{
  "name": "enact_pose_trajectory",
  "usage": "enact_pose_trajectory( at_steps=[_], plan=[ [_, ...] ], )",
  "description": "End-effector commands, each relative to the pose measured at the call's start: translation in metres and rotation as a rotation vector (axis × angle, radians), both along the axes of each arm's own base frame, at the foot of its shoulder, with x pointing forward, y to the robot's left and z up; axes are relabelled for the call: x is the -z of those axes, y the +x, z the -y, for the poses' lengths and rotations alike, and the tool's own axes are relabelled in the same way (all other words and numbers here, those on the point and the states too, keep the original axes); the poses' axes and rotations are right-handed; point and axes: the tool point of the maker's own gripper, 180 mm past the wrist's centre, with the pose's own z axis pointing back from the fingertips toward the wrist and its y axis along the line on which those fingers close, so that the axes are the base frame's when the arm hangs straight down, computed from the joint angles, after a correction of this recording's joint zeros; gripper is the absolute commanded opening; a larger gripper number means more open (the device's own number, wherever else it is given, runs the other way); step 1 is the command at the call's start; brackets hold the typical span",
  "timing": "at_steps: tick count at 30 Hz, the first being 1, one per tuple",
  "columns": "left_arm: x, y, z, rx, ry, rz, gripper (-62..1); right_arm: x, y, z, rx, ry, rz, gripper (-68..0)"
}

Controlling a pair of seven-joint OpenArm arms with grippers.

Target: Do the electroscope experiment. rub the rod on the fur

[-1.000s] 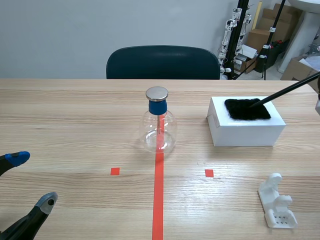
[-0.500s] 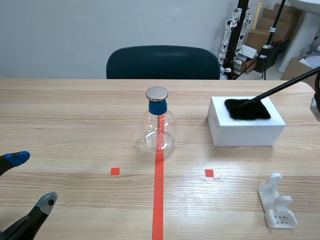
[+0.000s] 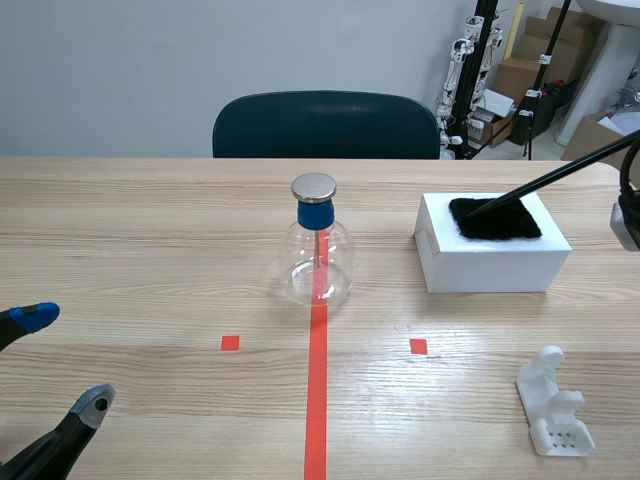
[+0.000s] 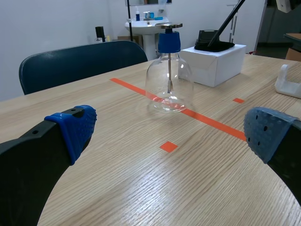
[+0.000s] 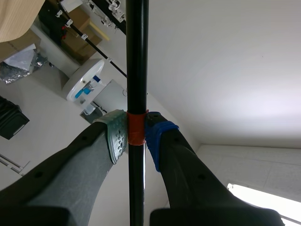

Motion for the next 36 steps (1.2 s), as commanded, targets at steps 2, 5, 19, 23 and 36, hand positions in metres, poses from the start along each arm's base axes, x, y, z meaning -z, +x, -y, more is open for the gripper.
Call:
enact_pose_trajectory(
  at_steps=[2, 5, 19, 23, 36],
  plan=[
    [-0.01, 0.001, -0.004, -0.004, -0.019, 0.036, 1.4, -0.023, 0.008, 0.008, 0.031, -0.021, 0.076, -67.5],
    [-0.01, 0.001, -0.004, -0.004, -0.019, 0.036, 1.4, -0.023, 0.008, 0.024, 0.107, -0.055, 0.069, -67.5],
    [-0.01, 0.001, -0.004, -0.004, -0.019, 0.036, 1.4, -0.021, 0.007, 0.003, 0.001, -0.012, 0.063, -67.5],
    [-0.01, 0.001, -0.004, -0.004, -0.02, 0.036, 1.4, -0.024, 0.008, 0.009, 0.034, -0.018, 0.082, -67.5],
    [-0.01, 0.001, -0.004, -0.004, -0.019, 0.036, 1.4, -0.014, 0.006, 0.021, 0.096, -0.038, 0.022, -67.5]
  ],
)
